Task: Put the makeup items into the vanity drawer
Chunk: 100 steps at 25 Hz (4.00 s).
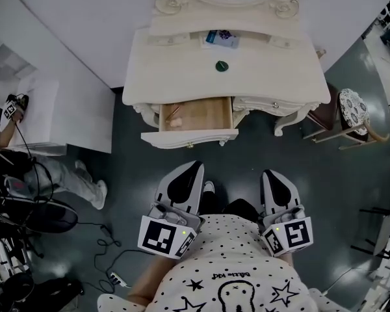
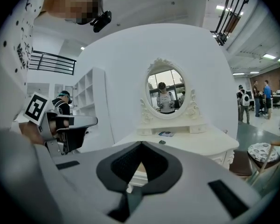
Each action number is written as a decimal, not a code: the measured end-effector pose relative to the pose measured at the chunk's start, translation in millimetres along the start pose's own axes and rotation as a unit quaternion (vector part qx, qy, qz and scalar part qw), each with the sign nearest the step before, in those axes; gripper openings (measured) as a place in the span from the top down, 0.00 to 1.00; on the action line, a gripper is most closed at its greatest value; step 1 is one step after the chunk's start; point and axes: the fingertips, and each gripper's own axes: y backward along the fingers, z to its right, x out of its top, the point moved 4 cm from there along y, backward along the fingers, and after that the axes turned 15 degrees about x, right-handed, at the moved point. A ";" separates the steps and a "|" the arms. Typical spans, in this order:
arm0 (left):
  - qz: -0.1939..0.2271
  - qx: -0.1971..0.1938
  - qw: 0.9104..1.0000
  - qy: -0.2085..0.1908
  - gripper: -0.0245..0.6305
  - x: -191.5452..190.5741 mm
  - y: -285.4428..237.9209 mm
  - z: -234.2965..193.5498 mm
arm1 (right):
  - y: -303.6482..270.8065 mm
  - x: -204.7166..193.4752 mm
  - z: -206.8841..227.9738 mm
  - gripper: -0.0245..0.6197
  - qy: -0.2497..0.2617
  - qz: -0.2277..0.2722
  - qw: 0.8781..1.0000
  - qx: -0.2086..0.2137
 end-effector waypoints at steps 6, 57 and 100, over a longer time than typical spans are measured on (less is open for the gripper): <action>-0.010 0.025 1.000 0.005 0.97 -4.9 -7.8 -20.9 | -22.9 -3.4 0.3 0.95 -0.002 -0.010 1.000 0.015; 0.023 0.098 0.995 0.026 0.97 47.2 -165.1 -87.3 | -168.4 60.8 119.9 0.95 0.003 -0.023 0.998 0.058; 0.010 0.077 0.996 0.045 0.97 51.5 -176.3 -155.9 | -271.5 58.7 134.6 0.95 0.053 -0.069 0.996 0.015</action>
